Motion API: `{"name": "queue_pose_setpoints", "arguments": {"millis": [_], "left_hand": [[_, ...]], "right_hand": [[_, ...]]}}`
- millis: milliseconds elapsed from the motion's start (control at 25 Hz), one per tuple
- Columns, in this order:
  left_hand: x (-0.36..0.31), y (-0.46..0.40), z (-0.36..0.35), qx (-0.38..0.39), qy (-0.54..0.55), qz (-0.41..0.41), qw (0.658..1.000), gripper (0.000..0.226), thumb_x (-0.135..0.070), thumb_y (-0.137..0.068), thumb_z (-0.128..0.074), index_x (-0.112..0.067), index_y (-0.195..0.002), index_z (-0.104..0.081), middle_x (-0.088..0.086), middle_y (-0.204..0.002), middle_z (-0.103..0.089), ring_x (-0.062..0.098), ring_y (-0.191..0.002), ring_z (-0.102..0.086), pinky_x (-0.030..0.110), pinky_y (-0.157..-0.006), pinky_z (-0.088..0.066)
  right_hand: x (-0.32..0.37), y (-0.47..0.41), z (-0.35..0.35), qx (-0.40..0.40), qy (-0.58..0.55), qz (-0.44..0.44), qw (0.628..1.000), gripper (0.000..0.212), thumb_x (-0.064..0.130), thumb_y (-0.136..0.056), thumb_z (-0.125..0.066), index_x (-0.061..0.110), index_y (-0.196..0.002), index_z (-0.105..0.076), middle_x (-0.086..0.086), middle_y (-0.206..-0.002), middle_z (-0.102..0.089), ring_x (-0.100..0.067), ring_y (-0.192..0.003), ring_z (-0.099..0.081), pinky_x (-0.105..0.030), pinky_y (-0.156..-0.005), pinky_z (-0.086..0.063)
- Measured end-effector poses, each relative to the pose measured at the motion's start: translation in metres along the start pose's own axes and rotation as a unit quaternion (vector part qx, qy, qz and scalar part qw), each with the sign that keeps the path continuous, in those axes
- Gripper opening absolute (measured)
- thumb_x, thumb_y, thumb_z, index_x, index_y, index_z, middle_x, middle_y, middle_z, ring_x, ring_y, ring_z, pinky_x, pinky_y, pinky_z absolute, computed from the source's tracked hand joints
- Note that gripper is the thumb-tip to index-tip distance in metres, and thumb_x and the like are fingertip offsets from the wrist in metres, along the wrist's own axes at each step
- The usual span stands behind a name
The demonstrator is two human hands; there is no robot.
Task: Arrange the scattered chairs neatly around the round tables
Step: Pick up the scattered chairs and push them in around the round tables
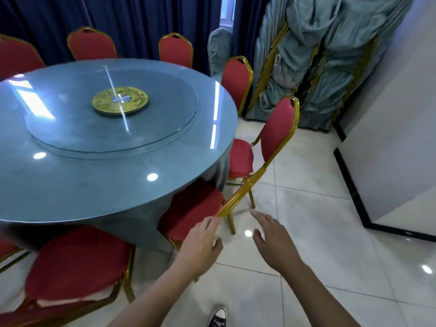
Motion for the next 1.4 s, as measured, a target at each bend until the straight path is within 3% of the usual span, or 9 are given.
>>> {"name": "queue_pose_setpoints", "arguments": {"millis": [120, 440, 600, 880, 1120, 1280, 1400], "left_hand": [[-0.038, -0.073, -0.004, -0.018, -0.037, -0.005, 0.999, 0.061, -0.035, -0.098, -0.052, -0.033, -0.153, -0.026, -0.011, -0.158, -0.029, 0.013, -0.143, -0.032, 0.034, -0.118, -0.031], [-0.114, -0.217, -0.018, -0.043, -0.022, -0.011, 0.999, 0.047, -0.031, -0.098, -0.053, -0.036, -0.142, -0.039, -0.015, -0.141, -0.044, 0.011, -0.127, -0.044, 0.031, -0.107, -0.037], [-0.156, -0.306, -0.043, -0.060, -0.022, 0.012, 0.998, 0.043, -0.032, -0.099, -0.050, -0.033, -0.141, -0.042, -0.012, -0.143, -0.045, 0.012, -0.130, -0.044, 0.036, -0.112, -0.037], [-0.241, -0.455, -0.088, -0.079, 0.004, 0.072, 0.994, 0.044, -0.035, -0.101, -0.053, -0.035, -0.143, -0.041, -0.014, -0.143, -0.044, 0.008, -0.128, -0.043, 0.029, -0.111, -0.033], [-0.254, -0.561, -0.118, -0.078, 0.022, 0.126, 0.989, 0.043, -0.036, -0.102, -0.050, -0.036, -0.143, -0.039, -0.016, -0.140, -0.044, 0.007, -0.123, -0.046, 0.027, -0.109, -0.037], [-0.239, -0.644, -0.136, -0.086, 0.040, 0.163, 0.982, 0.042, -0.037, -0.101, -0.048, -0.037, -0.142, -0.038, -0.016, -0.136, -0.047, 0.007, -0.115, -0.049, 0.027, -0.103, -0.041], [-0.222, -0.708, -0.149, -0.086, 0.083, 0.204, 0.972, 0.048, -0.041, -0.103, -0.044, -0.037, -0.149, -0.031, -0.013, -0.143, -0.044, 0.008, -0.121, -0.048, 0.029, -0.106, -0.043]], "right_hand": [[-0.042, -0.053, 0.035, -0.012, 0.023, 0.011, 1.000, 0.050, 0.028, -0.101, -0.049, 0.039, -0.149, -0.036, 0.012, -0.151, -0.046, -0.010, -0.133, -0.046, -0.030, -0.108, -0.039], [-0.144, -0.177, 0.100, -0.049, 0.003, 0.025, 0.998, 0.052, 0.029, -0.099, -0.054, 0.038, -0.148, -0.036, 0.011, -0.147, -0.050, -0.012, -0.130, -0.050, -0.030, -0.105, -0.041], [-0.207, -0.257, 0.136, -0.061, -0.012, 0.049, 0.997, 0.052, 0.027, -0.100, -0.054, 0.035, -0.149, -0.038, 0.008, -0.147, -0.050, -0.013, -0.130, -0.050, -0.032, -0.106, -0.043], [-0.320, -0.390, 0.205, -0.043, -0.033, 0.085, 0.995, 0.052, 0.026, -0.101, -0.053, 0.033, -0.151, -0.038, 0.006, -0.147, -0.050, -0.016, -0.131, -0.050, -0.034, -0.108, -0.043], [-0.376, -0.504, 0.220, -0.016, -0.021, 0.126, 0.992, 0.052, 0.027, -0.100, -0.057, 0.033, -0.149, -0.039, 0.004, -0.147, -0.051, -0.019, -0.129, -0.053, -0.037, -0.105, -0.047], [-0.405, -0.598, 0.215, 0.014, -0.009, 0.152, 0.988, 0.057, 0.029, -0.100, -0.055, 0.037, -0.151, -0.031, 0.006, -0.146, -0.049, -0.016, -0.128, -0.050, -0.036, -0.104, -0.047], [-0.419, -0.669, 0.208, 0.050, -0.002, 0.157, 0.986, 0.062, 0.032, -0.100, -0.053, 0.041, -0.152, -0.022, 0.007, -0.152, -0.042, -0.016, -0.133, -0.046, -0.038, -0.106, -0.045]]}}
Point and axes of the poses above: each hand's wrist, its own y-axis away from the middle knuckle, its own z-axis out of the back of the hand, x = y × z, the point moved 8 cm from there along -y, towards the middle knuckle
